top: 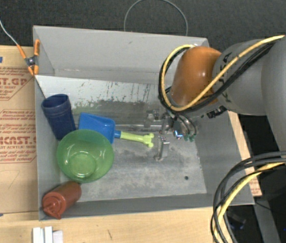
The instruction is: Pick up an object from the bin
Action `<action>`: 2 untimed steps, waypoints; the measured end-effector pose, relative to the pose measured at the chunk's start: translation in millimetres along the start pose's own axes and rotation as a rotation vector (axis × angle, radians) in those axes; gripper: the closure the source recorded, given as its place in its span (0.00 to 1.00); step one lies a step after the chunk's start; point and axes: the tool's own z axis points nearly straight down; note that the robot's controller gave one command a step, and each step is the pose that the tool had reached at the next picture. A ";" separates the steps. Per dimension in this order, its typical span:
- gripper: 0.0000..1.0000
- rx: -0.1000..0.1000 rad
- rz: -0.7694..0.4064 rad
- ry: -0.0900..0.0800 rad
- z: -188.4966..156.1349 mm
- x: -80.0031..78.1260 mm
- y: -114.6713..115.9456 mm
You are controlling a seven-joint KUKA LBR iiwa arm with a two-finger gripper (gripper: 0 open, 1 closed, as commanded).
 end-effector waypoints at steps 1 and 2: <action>0.00 0.001 0.229 -0.002 46.2 2.1 21.0; 1.00 0.000 0.089 -0.004 44.4 -3.6 29.2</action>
Offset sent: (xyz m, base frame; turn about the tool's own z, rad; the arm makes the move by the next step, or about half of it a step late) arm 0.0007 0.0290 -0.0446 0.0893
